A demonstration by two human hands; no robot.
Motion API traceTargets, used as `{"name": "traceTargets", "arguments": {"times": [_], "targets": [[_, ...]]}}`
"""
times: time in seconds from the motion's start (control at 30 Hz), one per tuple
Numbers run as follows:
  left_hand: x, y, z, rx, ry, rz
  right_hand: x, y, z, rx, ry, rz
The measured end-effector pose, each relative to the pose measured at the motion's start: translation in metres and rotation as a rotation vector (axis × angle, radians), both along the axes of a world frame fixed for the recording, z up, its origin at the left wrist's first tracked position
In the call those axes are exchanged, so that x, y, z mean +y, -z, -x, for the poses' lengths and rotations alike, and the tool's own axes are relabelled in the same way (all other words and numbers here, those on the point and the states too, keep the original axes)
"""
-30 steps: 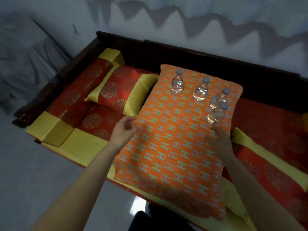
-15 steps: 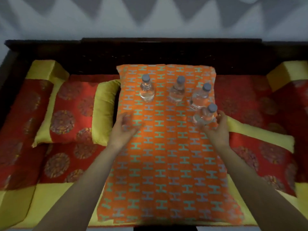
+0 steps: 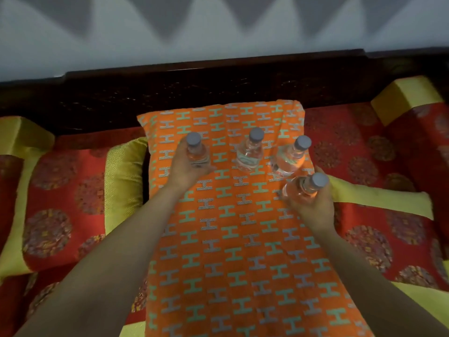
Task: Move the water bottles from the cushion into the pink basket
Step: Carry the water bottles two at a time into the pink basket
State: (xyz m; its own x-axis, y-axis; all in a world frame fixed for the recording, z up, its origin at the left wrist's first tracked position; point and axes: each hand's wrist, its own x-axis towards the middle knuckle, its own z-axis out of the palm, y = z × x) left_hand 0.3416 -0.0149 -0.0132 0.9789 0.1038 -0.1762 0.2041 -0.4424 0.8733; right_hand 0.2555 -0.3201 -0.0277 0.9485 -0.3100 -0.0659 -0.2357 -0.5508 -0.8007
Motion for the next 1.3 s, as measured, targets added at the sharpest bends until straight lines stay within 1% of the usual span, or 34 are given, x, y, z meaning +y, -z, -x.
{"name": "traceTargets", "arguments": {"times": [0.1,0.2,0.33,0.43,0.53,0.7,0.83,0.97,1.03,1.17,1.3], "targets": [[0.000,0.006,-0.004,-0.005,-0.042,-0.030,-0.002,0.008,-0.002,0.029,0.012,0.015],[-0.001,0.003,-0.002,-0.027,-0.045,-0.039,-0.003,0.009,-0.003,0.068,0.018,-0.010],[-0.002,-0.012,0.008,-0.014,-0.040,-0.083,-0.001,-0.004,0.006,0.030,0.061,-0.024],[-0.001,-0.028,0.019,-0.028,-0.033,-0.069,-0.004,-0.020,0.015,0.002,0.054,-0.060],[-0.008,-0.052,0.030,-0.065,0.051,-0.069,-0.012,-0.040,0.030,-0.012,0.064,-0.069],[-0.038,-0.094,0.057,-0.167,0.180,-0.035,-0.034,-0.073,0.055,-0.105,0.137,-0.067],[-0.069,-0.111,0.072,-0.174,0.284,-0.014,-0.062,-0.104,0.081,-0.194,0.257,-0.052],[-0.120,-0.130,0.088,-0.231,0.398,0.017,-0.101,-0.140,0.123,-0.274,0.346,-0.009],[-0.143,-0.138,0.094,-0.268,0.458,0.011,-0.120,-0.151,0.139,-0.297,0.354,0.005],[-0.204,-0.154,0.119,-0.290,0.531,0.002,-0.169,-0.170,0.190,-0.326,0.424,0.003],[-0.273,-0.160,0.164,-0.293,0.634,-0.007,-0.231,-0.184,0.255,-0.347,0.513,0.013]]}}
